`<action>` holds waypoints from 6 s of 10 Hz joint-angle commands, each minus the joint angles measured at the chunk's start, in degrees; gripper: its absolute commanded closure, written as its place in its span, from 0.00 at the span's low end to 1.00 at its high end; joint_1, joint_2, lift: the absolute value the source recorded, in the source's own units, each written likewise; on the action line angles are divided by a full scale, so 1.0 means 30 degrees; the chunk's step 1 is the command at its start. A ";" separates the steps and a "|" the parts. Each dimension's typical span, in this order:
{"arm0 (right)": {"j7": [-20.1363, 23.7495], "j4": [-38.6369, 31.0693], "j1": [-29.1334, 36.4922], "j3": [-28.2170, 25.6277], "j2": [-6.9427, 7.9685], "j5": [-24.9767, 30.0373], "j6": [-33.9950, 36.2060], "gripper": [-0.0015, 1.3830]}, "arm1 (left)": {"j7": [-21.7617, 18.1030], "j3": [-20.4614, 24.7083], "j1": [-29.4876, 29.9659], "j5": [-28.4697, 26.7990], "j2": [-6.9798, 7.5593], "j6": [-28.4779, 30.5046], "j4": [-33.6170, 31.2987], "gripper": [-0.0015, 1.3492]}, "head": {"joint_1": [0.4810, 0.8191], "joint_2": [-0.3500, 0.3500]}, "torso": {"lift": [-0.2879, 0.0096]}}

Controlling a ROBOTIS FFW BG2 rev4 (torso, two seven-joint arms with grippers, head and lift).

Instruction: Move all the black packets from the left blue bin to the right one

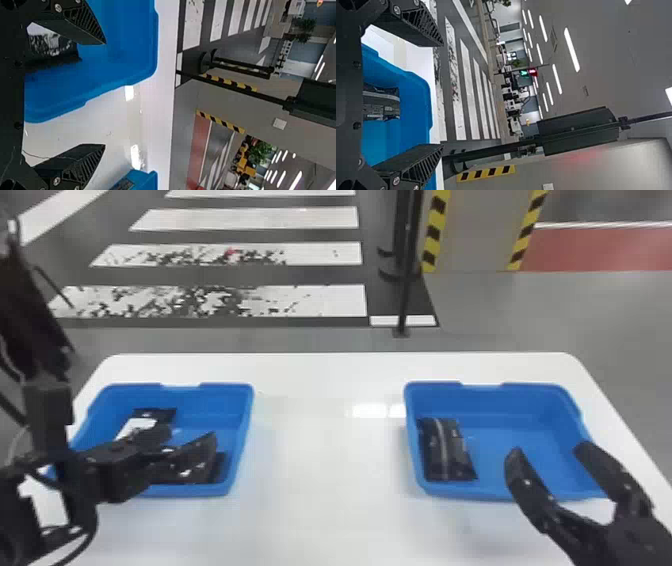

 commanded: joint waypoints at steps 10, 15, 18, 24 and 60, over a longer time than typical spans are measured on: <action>0.0003 -0.0974 0.1969 0.0879 0.0090 -0.0849 0.0307 0.10 | 0.0357 -0.1379 -0.5574 -0.5758 0.0888 0.7163 0.5486 0.09 | 0.63 0.85 | 0.45; 0.0003 -0.0740 0.1828 0.0917 0.0090 -0.1077 0.0307 0.10 | -0.0141 -0.2864 -0.7121 -0.5530 0.1064 0.6460 0.8440 0.65 | 0.63 0.80 | 0.45; 0.0003 -0.0740 0.1828 0.0917 0.0090 -0.1192 0.0307 0.10 | -0.0727 -0.2178 -0.6512 -0.5034 0.0947 0.4773 0.8065 0.90 | 0.63 0.77 | 0.45; 0.0355 -0.0927 0.1359 0.1526 0.0073 -0.1953 0.1104 0.11 | -0.1166 -0.0617 -0.2246 -0.1607 0.0595 0.5148 -0.0748 0.90 | 0.63 0.76 | 0.45; 0.2083 0.8166 -0.7406 -0.2092 -0.1861 0.0598 0.4057 0.11 | -0.0932 0.1783 0.2301 0.5058 -0.1104 -0.1602 -0.2295 0.24 | 0.63 0.41 | 0.45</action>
